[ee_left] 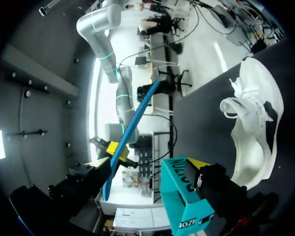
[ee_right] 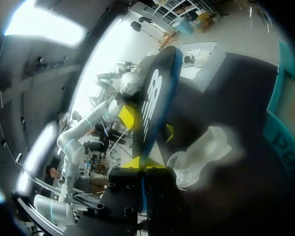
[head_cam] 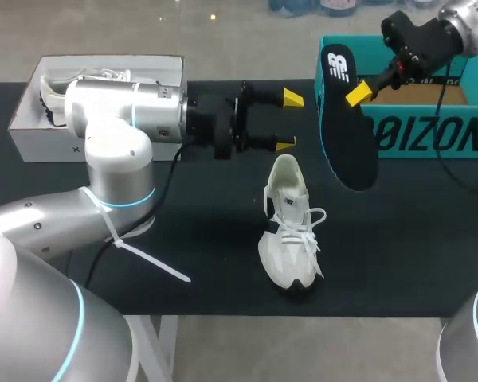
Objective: Take the shoe out of the shoebox, open the shoe tongue, remove and reinsert the insole, then place the shoe into the shoebox
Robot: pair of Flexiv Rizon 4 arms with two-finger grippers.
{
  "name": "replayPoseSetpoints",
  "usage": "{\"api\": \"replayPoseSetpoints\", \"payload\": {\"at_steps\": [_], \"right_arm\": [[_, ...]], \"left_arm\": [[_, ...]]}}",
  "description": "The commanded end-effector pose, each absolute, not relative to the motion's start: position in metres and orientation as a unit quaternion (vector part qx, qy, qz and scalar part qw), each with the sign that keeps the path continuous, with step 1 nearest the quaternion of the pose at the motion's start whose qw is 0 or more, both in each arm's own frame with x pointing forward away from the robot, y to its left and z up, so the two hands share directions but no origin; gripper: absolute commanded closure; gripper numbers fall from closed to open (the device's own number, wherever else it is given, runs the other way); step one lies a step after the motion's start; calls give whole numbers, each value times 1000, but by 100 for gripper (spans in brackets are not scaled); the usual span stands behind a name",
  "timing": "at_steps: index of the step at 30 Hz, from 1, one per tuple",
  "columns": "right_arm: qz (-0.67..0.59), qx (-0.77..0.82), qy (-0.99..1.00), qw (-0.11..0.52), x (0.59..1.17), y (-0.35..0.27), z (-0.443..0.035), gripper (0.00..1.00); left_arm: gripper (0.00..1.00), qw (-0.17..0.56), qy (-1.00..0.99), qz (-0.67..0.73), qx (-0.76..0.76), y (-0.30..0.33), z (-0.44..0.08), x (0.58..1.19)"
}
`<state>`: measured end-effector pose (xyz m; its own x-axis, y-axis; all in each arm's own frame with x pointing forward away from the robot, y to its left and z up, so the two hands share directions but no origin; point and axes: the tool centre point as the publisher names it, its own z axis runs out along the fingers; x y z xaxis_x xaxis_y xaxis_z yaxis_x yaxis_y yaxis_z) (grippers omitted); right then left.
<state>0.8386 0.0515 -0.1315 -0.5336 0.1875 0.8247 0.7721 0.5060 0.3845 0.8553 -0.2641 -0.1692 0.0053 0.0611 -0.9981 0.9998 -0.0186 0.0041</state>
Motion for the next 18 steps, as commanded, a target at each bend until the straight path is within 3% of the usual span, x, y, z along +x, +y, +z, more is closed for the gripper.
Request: {"api": "replayPoseSetpoints", "payload": {"at_steps": [1, 18], "right_arm": [[-371, -296, -789, 391, 852, 62, -139, 100], [-363, -287, -787, 408, 857, 89, -144, 100]], "left_arm": [[0, 486, 507, -486, 520, -261, -167, 850], [0, 487, 496, -486, 530, -278, -166, 851]]}}
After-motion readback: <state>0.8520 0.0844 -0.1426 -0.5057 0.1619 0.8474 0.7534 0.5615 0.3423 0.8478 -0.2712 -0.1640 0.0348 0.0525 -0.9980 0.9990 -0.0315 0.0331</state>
